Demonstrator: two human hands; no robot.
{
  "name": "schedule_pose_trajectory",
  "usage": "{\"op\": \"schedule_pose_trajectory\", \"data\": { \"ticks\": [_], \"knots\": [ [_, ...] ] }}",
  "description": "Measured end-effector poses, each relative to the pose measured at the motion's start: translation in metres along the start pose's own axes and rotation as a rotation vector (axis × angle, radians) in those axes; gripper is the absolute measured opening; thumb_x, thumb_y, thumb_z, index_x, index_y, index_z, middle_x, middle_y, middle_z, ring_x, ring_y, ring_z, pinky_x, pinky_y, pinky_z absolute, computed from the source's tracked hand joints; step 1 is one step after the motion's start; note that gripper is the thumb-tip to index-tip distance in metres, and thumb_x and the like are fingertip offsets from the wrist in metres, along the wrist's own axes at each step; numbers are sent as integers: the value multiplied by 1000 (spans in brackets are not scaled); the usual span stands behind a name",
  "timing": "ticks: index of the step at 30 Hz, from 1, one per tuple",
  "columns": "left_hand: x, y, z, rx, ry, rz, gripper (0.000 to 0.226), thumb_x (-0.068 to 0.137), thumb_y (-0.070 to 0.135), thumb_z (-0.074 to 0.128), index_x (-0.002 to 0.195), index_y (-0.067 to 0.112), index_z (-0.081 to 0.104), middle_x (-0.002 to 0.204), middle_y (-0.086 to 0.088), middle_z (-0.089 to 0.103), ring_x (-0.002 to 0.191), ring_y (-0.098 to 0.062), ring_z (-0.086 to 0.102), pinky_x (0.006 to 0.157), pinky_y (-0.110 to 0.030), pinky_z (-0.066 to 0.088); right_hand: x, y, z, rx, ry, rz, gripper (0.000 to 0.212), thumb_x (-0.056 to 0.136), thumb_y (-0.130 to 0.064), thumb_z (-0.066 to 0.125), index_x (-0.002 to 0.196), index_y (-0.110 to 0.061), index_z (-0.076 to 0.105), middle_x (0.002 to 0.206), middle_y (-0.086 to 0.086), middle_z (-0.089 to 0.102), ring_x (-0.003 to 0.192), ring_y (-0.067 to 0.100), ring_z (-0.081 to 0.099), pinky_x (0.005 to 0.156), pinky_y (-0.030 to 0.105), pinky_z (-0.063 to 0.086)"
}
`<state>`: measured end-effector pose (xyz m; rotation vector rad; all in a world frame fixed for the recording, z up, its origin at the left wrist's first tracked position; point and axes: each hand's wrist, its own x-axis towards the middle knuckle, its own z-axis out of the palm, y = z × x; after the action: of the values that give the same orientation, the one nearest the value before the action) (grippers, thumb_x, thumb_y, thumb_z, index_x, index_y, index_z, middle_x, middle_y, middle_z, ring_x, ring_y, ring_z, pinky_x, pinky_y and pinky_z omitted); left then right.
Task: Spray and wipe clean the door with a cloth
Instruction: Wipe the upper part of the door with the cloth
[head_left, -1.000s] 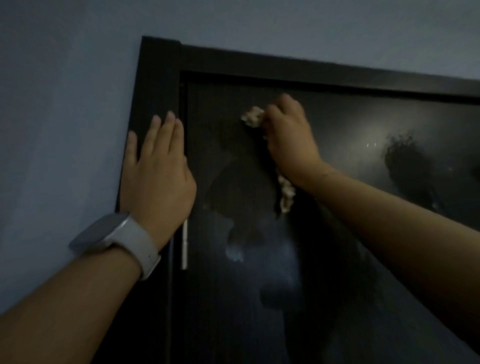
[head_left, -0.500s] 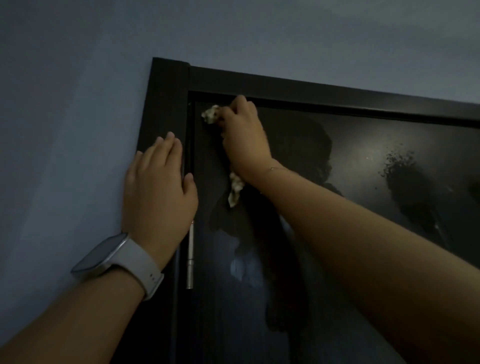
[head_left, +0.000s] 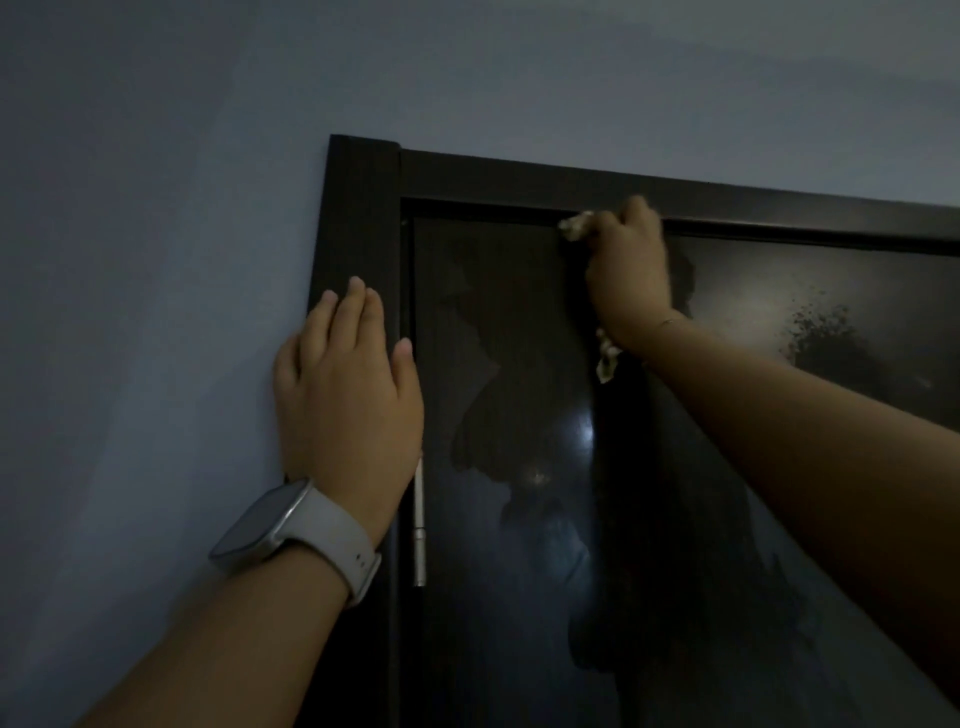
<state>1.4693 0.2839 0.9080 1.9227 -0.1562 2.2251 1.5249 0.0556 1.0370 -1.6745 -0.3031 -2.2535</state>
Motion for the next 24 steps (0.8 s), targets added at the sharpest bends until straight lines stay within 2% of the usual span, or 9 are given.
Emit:
{"op": "schedule_pose_trajectory", "data": {
  "ticks": [4,8,12,14,16,20,24],
  "knots": [
    [2,0,2,-27,0,-8,51,102,30,37,150,12,30,159,-3,25,147,-20,19,118,-38,15,-5,-72,14,100,18,-219,25,94,-3,52,117,-6,60,127,13,46,116,25,44,99,25,35],
    [1,-1,1,-47,2,-10,49,102,26,36,149,12,32,158,-3,27,146,-19,21,117,-36,16,3,-115,21,131,-51,-377,23,96,-6,51,117,-8,59,129,11,45,115,23,43,100,27,40],
    [1,-1,3,-41,7,2,49,102,25,36,149,12,32,158,-4,28,146,-20,22,117,-36,16,-7,-112,11,127,-91,-468,25,95,-9,54,119,-10,59,128,10,46,113,22,45,99,29,42],
    [1,-1,3,-30,-1,2,50,101,25,33,149,12,31,158,-4,27,146,-21,21,117,-38,17,-35,-101,1,130,-123,-550,24,93,-10,57,117,-10,61,124,11,49,108,21,47,91,23,38],
    [0,-2,3,-19,-10,8,51,101,26,31,149,12,31,158,-5,27,146,-21,21,118,-40,19,-70,-87,-12,194,-136,-585,19,92,-8,58,109,-7,65,112,12,52,98,22,49,82,23,38],
    [-6,-3,2,4,26,30,49,101,26,28,146,9,38,155,-8,34,143,-25,29,115,-46,28,-122,-64,-27,297,-183,-669,29,92,-15,45,104,-1,67,100,13,54,89,19,47,76,25,40],
    [-10,-5,3,42,-2,49,50,100,26,30,146,9,37,156,-11,32,144,-27,27,115,-48,28,-94,-69,-18,241,-164,-646,20,91,-13,49,99,-4,66,101,14,54,88,23,49,74,28,42]
  ]
}}
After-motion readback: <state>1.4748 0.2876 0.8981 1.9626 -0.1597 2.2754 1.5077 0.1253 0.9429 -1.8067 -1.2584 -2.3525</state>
